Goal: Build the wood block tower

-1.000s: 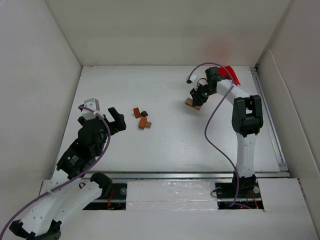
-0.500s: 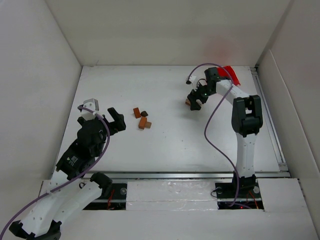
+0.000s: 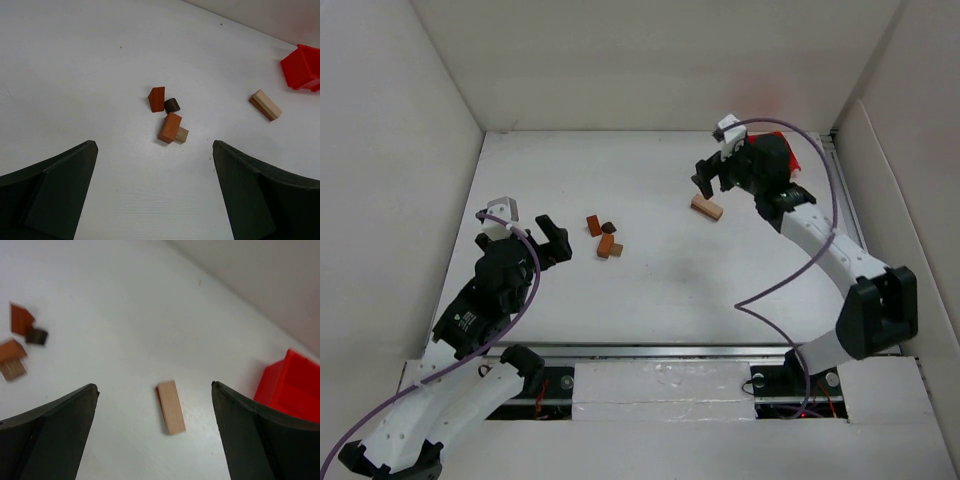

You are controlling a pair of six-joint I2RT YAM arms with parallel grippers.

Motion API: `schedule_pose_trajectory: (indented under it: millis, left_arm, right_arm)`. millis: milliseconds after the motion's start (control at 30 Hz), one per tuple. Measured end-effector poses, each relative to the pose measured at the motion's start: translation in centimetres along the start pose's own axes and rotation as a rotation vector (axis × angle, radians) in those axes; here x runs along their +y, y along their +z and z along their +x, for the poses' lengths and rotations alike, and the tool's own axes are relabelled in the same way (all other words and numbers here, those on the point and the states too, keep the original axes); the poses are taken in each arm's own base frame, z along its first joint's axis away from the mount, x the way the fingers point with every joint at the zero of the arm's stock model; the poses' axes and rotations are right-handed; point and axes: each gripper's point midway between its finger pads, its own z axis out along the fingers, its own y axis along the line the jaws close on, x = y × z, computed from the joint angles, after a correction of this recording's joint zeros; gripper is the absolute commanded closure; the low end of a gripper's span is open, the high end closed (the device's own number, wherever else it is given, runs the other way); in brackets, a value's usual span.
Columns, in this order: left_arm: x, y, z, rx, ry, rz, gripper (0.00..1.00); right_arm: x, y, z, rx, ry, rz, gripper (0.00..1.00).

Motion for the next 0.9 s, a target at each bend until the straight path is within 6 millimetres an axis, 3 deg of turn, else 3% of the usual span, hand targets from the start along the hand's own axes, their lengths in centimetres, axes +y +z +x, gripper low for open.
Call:
schedule_pose_trajectory:
  millis: [67, 133, 233, 400, 567, 700, 900]
  left_arm:
    - [0.0, 0.0, 0.0, 0.0, 0.0, 0.0, 0.01]
    - [0.0, 0.0, 0.0, 0.0, 0.0, -0.001, 0.01]
    - [0.1, 0.0, 0.0, -0.002, 0.0, -0.003, 0.01]
    - [0.1, 0.0, 0.0, -0.002, 0.0, -0.003, 0.01]
    - [0.1, 0.0, 0.0, -0.002, -0.001, -0.003, 0.01]
    - [0.0, 0.0, 0.0, 0.0, 0.0, 0.0, 0.01]
    - [0.0, 0.0, 0.0, -0.001, 0.002, 0.001, 0.01]
  right_arm:
    - [0.1, -2.4, -2.9, -0.184, 0.032, 0.004, 0.0]
    - [-0.3, -3.6, -4.1, -0.284, 0.06, -0.016, 0.0]
    - [-1.6, -2.5, -3.7, -0.271, 0.088, -0.023, 0.0]
    - [-2.0, 0.7, 0.3, -0.06, 0.043, -0.065, 0.07]
    - [-2.3, 3.1, 6.5, 0.16, 0.022, -0.11, 0.09]
    - [-1.5, 3.3, 11.2, 0.292, 0.045, -0.152, 0.09]
    - [-1.2, 3.7, 15.0, 0.399, 0.064, -0.185, 0.14]
